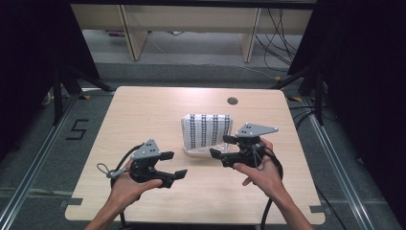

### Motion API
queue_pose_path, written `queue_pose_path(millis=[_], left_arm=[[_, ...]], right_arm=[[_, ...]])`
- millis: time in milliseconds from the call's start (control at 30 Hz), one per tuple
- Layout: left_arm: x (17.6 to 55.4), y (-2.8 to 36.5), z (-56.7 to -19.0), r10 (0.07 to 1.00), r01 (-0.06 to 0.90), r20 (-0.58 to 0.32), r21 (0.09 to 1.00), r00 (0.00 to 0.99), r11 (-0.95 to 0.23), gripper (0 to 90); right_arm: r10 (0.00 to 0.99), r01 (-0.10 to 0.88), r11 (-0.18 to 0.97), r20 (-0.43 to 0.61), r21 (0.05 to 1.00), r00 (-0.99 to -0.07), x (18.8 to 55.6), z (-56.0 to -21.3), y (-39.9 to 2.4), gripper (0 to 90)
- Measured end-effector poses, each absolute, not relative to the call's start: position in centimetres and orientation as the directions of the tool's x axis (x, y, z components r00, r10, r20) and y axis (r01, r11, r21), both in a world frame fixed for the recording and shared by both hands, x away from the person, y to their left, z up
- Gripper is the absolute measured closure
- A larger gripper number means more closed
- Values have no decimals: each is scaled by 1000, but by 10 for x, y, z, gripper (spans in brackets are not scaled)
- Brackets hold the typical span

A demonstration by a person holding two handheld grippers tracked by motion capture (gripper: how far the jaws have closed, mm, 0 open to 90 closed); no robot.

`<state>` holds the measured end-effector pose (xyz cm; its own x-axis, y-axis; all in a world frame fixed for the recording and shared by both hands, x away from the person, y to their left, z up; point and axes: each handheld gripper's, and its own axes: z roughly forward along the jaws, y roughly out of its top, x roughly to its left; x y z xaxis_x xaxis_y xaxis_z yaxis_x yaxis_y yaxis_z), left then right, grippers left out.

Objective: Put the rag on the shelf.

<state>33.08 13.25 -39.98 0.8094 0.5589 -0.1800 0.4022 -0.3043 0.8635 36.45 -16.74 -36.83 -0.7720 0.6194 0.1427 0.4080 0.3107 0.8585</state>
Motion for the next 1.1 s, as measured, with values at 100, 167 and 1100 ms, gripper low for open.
queue_pose_path(millis=[100,167,1100], left_arm=[[329,133,-401,565,407,-179,860,805,-308,219],[328,134,-403,568,406,-180,863,803,-300,219],[307,142,-449,576,407,-149,844,804,-349,219]], right_arm=[[627,424,308,154,851,-764,362,-370,-168,310],[618,420,309,155,853,-771,361,-372,-168,310],[630,442,337,150,831,-762,337,-415,-179,225]])
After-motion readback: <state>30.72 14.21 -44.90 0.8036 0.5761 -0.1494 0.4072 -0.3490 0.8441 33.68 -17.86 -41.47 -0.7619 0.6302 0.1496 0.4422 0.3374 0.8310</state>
